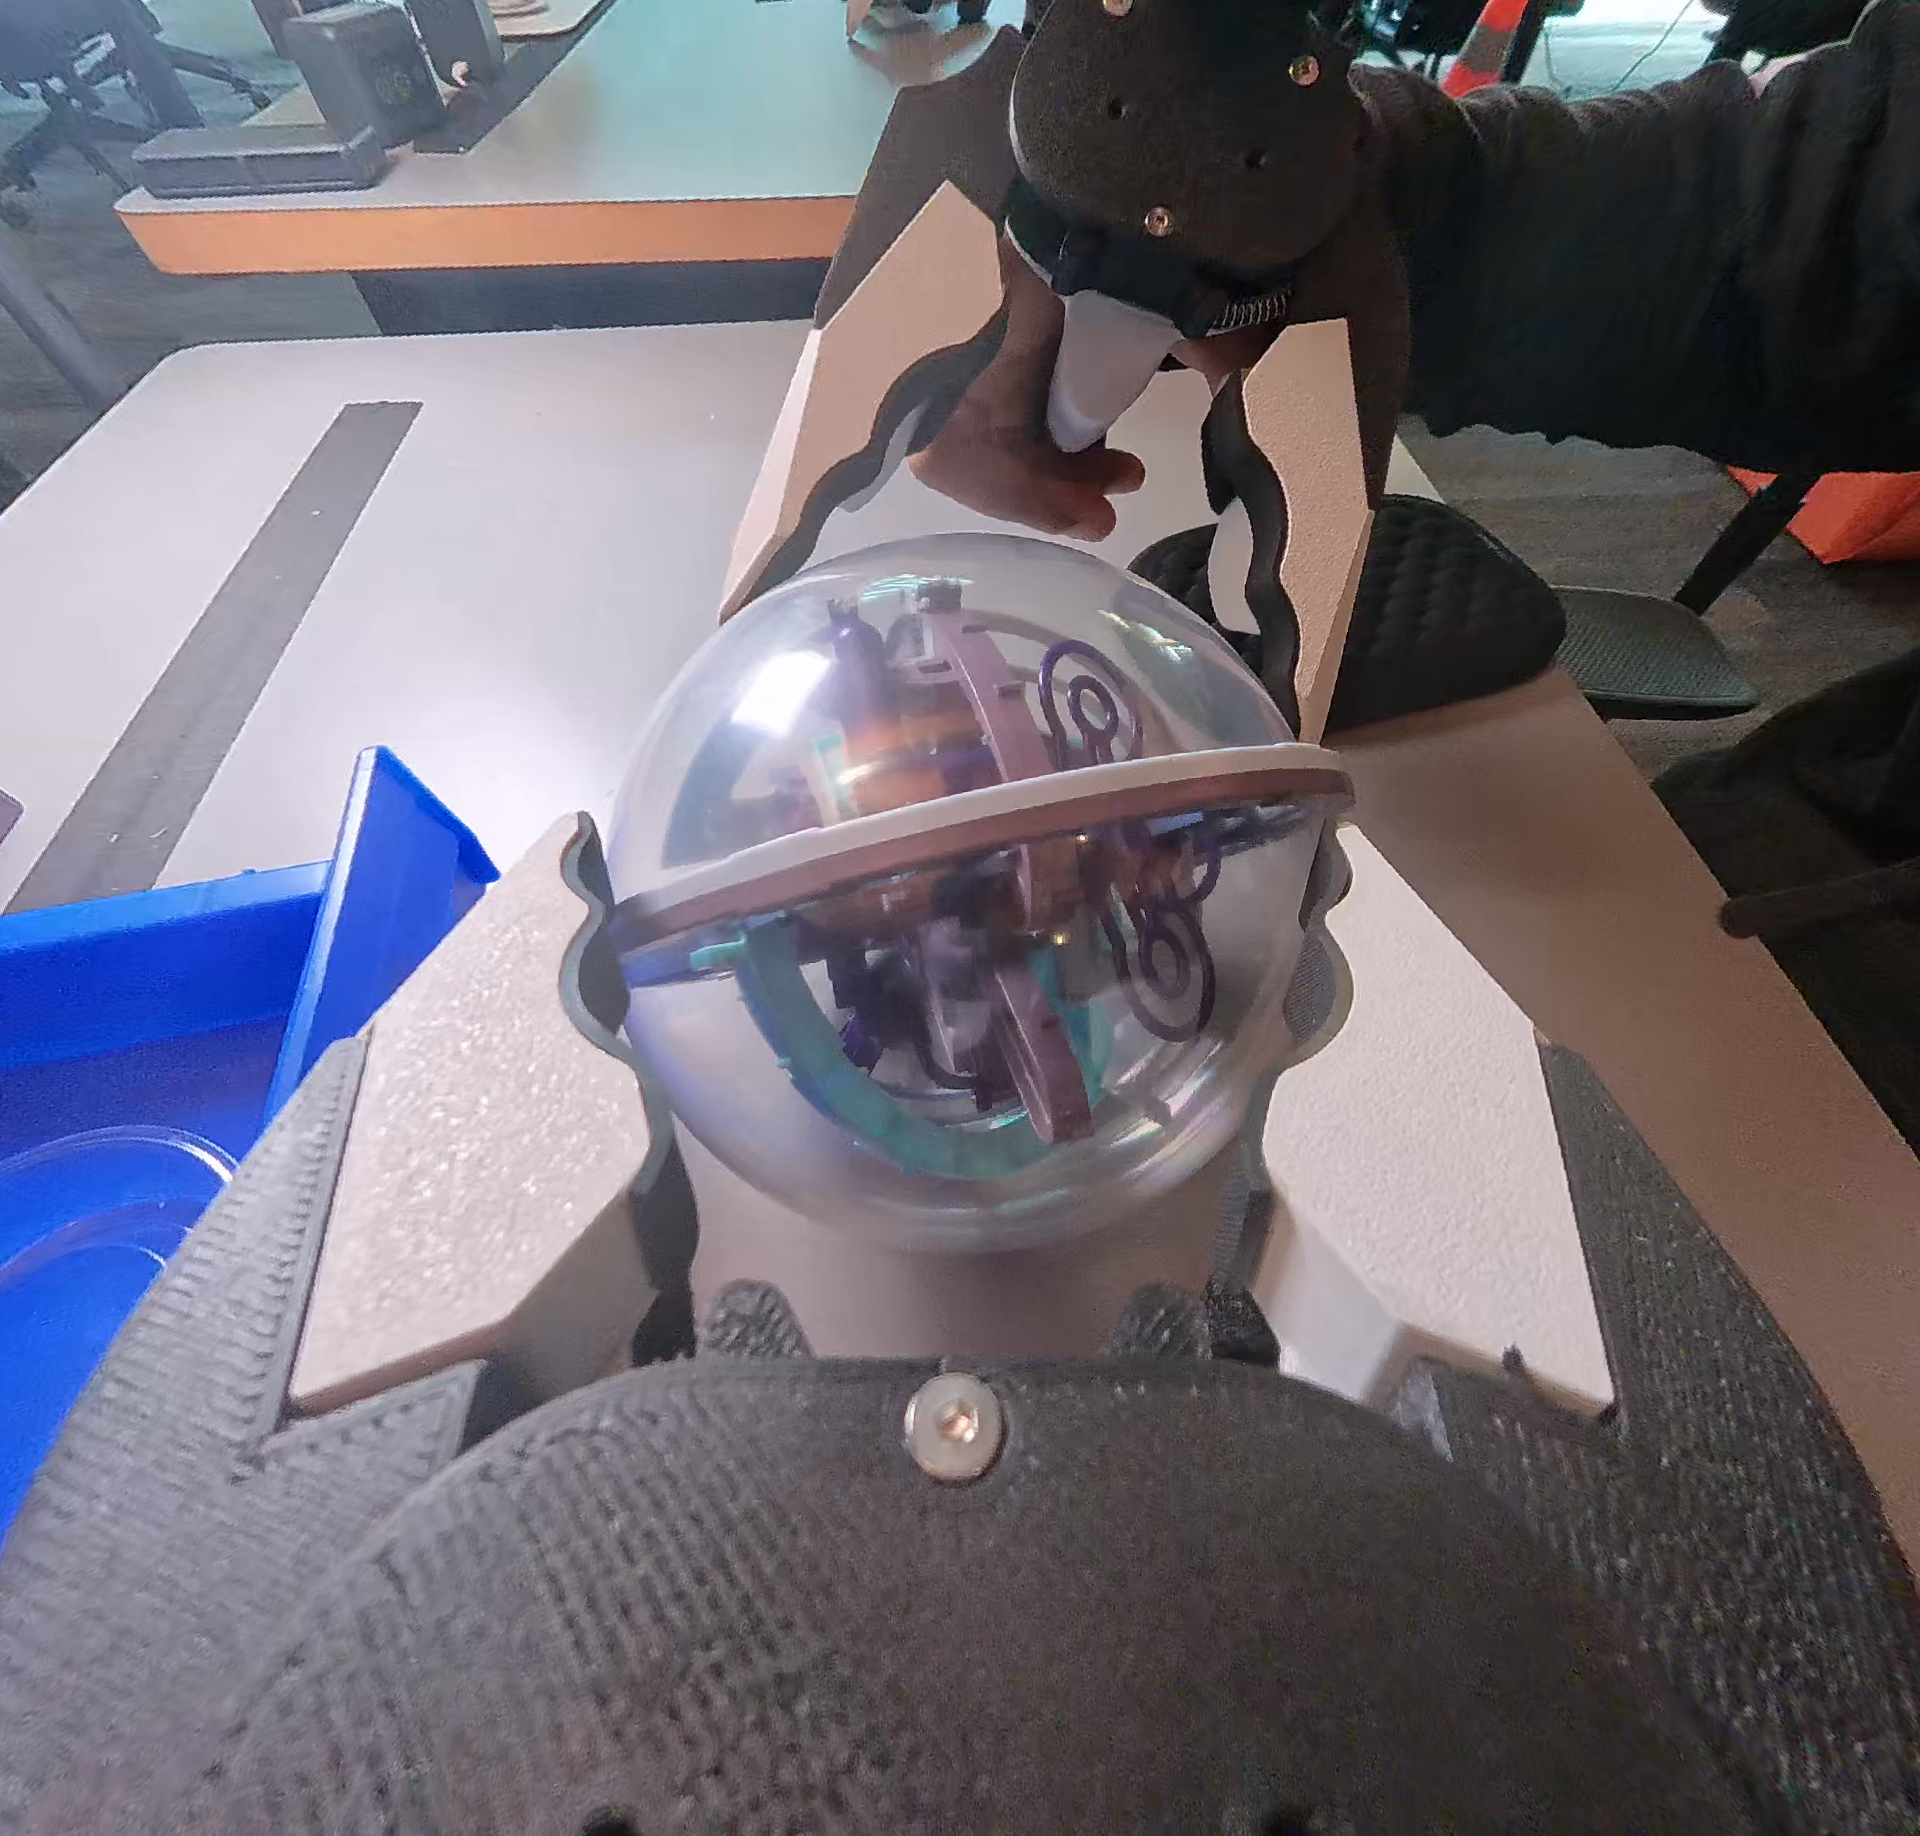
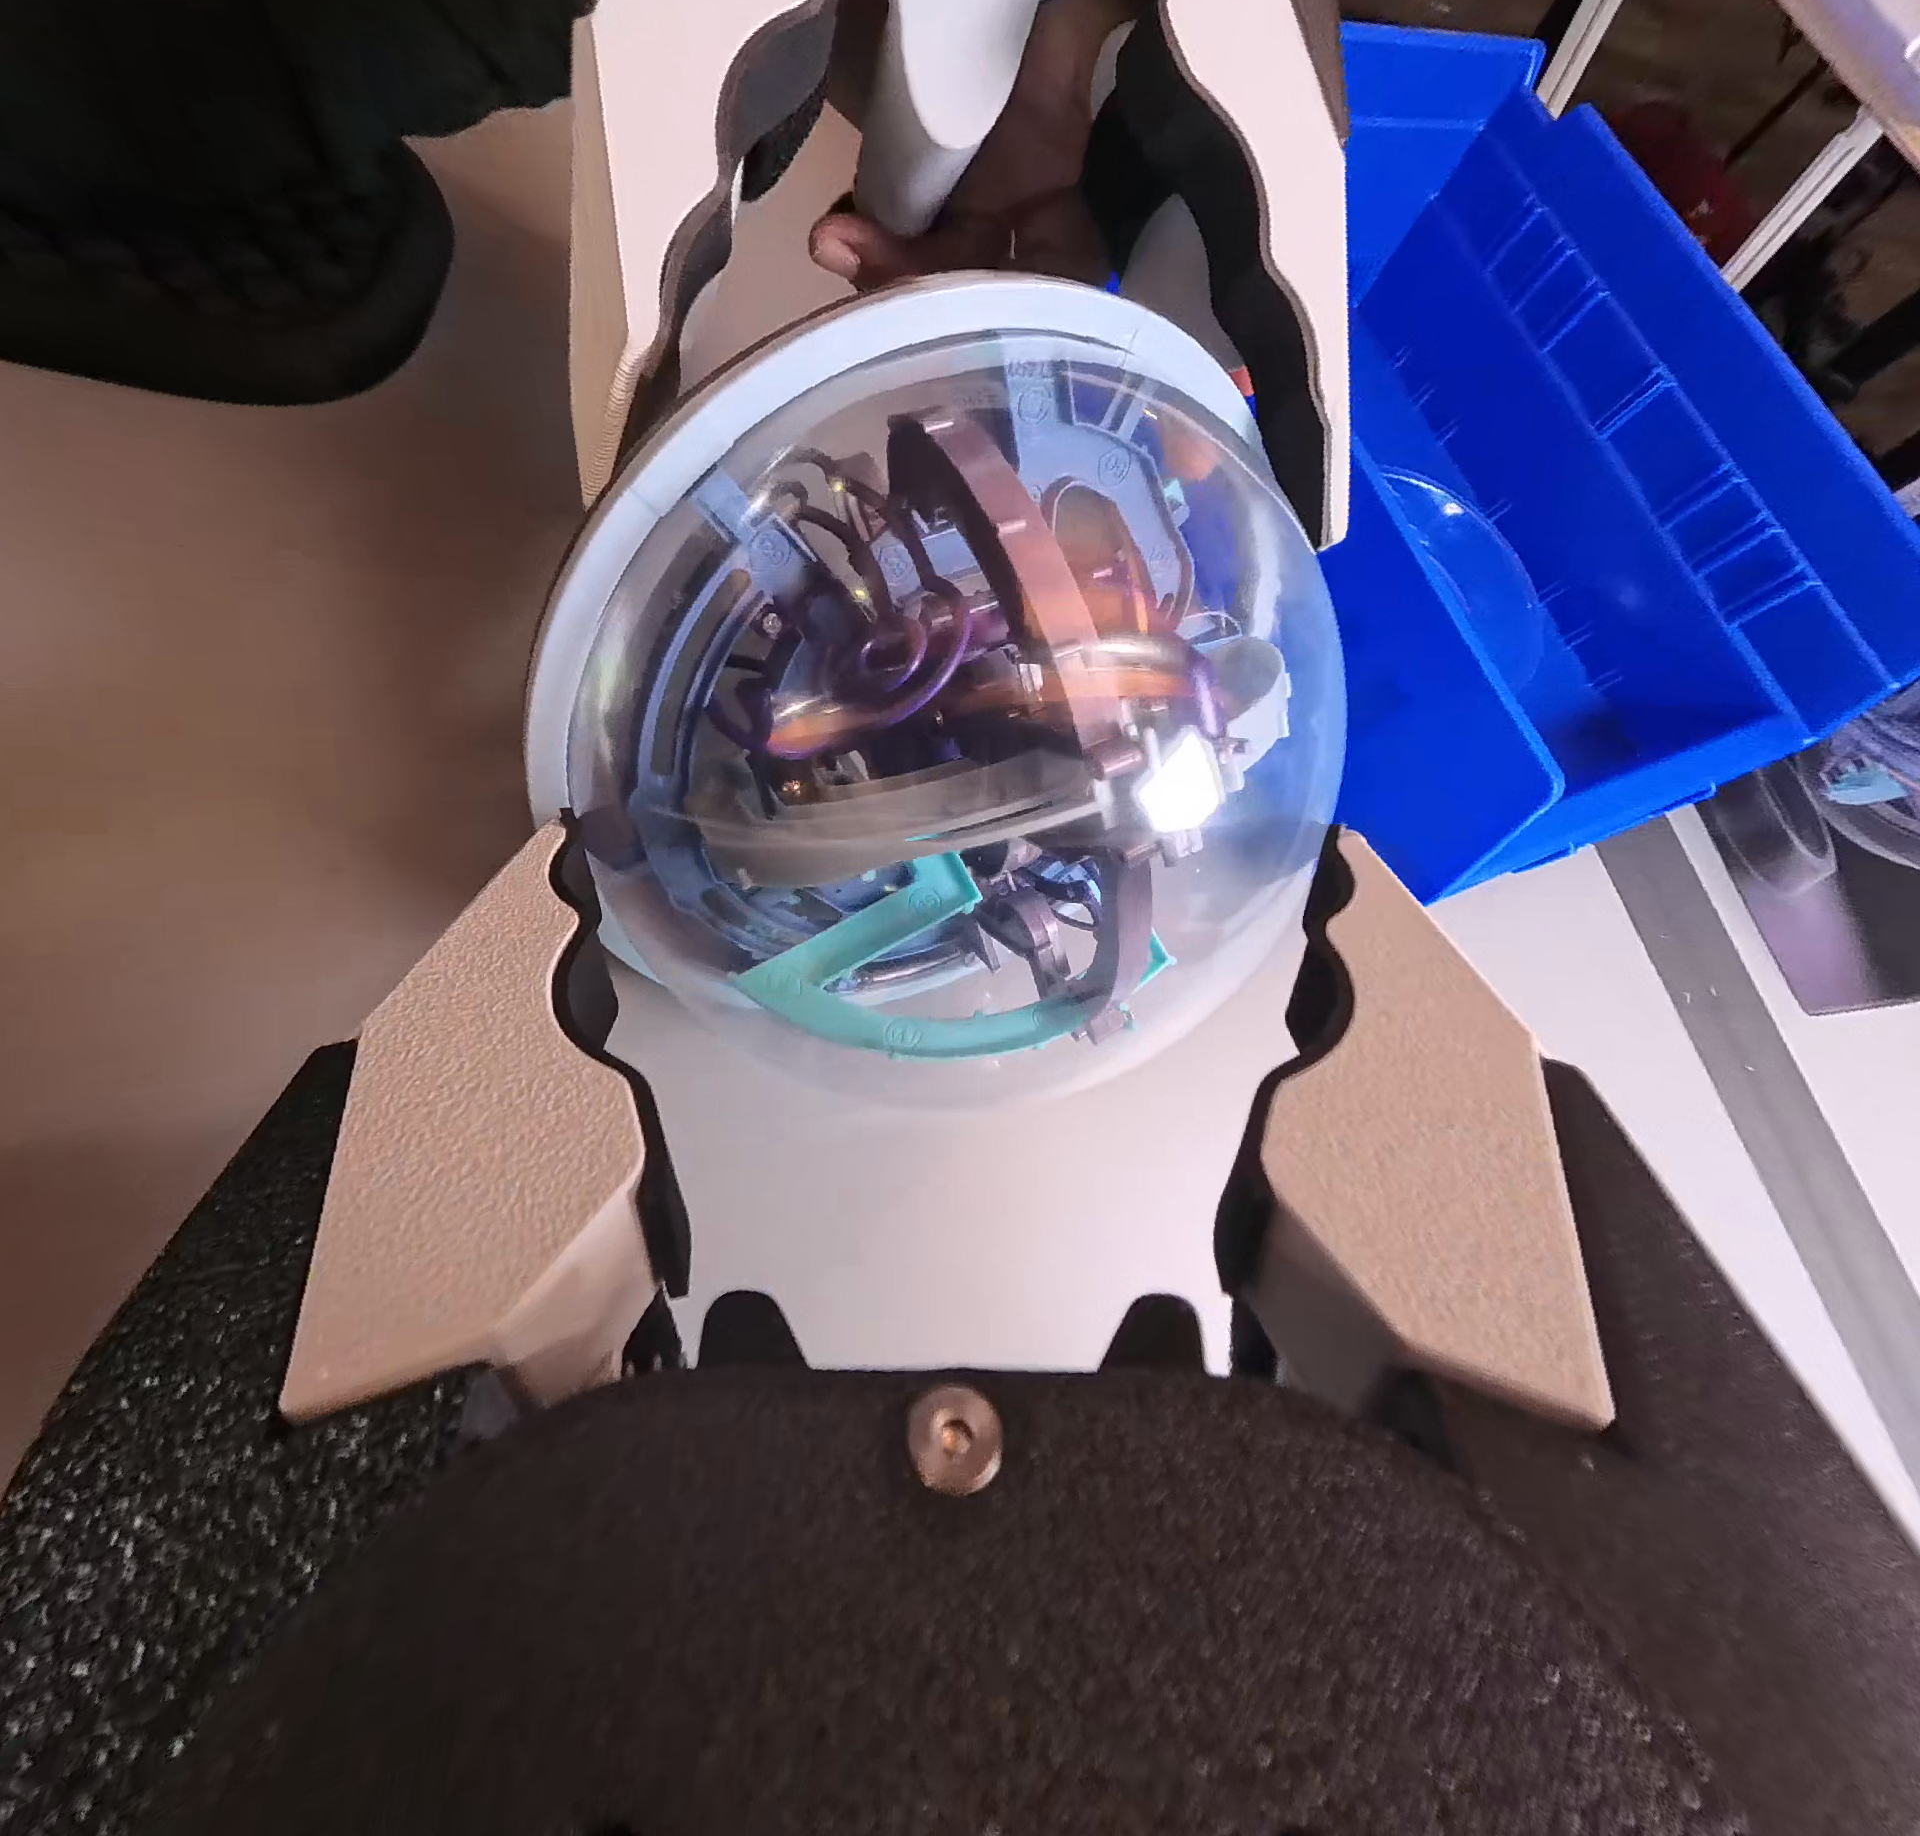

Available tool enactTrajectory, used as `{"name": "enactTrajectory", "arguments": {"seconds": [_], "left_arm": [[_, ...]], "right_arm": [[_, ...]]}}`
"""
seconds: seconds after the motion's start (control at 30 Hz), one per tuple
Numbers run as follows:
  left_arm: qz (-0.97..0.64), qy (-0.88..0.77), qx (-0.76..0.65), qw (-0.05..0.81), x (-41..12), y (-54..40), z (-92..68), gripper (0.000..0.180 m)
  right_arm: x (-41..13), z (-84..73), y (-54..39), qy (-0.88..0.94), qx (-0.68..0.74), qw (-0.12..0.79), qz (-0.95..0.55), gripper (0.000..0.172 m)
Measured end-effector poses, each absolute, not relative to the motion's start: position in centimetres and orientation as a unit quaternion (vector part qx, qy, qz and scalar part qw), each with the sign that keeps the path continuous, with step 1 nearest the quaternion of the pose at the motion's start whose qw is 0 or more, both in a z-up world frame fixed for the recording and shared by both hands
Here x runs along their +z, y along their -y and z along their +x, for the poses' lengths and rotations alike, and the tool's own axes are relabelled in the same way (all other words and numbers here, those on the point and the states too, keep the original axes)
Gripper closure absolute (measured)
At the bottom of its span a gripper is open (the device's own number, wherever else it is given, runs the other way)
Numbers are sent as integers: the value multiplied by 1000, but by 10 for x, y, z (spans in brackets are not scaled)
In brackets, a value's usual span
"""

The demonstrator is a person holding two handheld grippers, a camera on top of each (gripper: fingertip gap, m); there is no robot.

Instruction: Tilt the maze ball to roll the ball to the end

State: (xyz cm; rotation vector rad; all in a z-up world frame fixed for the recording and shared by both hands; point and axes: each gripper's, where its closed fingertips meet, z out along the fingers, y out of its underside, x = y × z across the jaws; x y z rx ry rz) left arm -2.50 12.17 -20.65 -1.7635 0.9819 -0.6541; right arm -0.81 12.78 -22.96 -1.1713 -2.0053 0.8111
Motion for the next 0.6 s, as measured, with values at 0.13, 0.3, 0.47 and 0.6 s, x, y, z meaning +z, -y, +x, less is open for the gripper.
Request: {"name": "enactTrajectory", "arguments": {"seconds": [0.13, 0.3, 0.47, 0.6], "left_arm": [[-731, -402, -269, 481, -207, -122, -22, 50], [-739, -396, -281, 467, -207, -120, -18, 50], [-746, -399, -280, 454, -206, -118, -16, 51], [-756, -388, -279, 448, -200, -119, -16, 57]], "right_arm": [[-229, -6, -127, 756, 333, 341, -448, 40], [-227, -2, -123, 736, 361, 350, -454, 40], [-226, 2, -121, 715, 382, 361, -462, 41], [-224, 5, -121, 682, 420, 359, -478, 41]]}}
